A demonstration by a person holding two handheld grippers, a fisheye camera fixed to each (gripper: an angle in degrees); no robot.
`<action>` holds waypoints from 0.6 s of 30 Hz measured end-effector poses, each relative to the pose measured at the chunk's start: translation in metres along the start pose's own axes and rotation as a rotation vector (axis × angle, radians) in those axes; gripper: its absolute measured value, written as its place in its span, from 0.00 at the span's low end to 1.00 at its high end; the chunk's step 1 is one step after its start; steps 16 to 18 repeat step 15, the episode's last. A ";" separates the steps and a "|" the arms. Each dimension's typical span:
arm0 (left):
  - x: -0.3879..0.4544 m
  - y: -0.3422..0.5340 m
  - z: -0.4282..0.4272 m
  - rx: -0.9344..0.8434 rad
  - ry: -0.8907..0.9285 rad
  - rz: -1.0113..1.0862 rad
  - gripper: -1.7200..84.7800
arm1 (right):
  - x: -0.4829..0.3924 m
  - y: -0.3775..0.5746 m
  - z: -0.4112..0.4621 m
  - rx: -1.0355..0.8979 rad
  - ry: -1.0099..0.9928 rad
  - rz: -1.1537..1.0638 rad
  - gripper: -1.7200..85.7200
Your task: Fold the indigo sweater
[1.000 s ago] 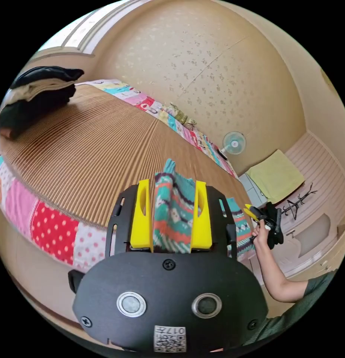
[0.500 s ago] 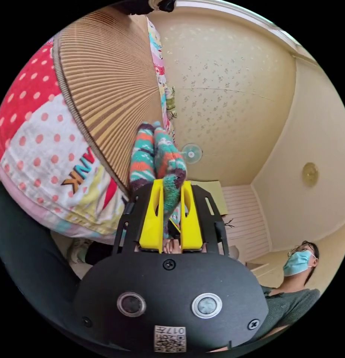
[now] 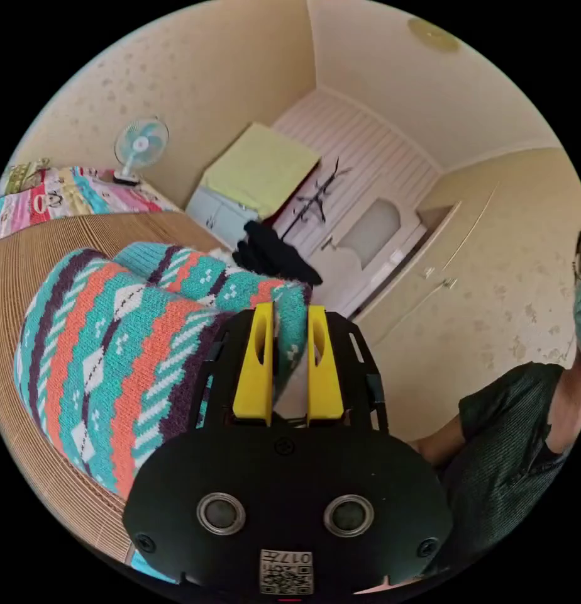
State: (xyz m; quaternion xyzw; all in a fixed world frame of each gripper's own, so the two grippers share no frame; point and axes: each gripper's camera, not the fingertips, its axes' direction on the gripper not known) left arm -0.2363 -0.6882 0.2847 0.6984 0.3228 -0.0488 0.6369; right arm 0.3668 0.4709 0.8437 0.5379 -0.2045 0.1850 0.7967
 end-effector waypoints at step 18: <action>-0.067 0.145 -0.104 0.294 -0.461 -0.659 0.28 | -0.026 -0.006 -0.114 0.370 0.051 -0.081 0.21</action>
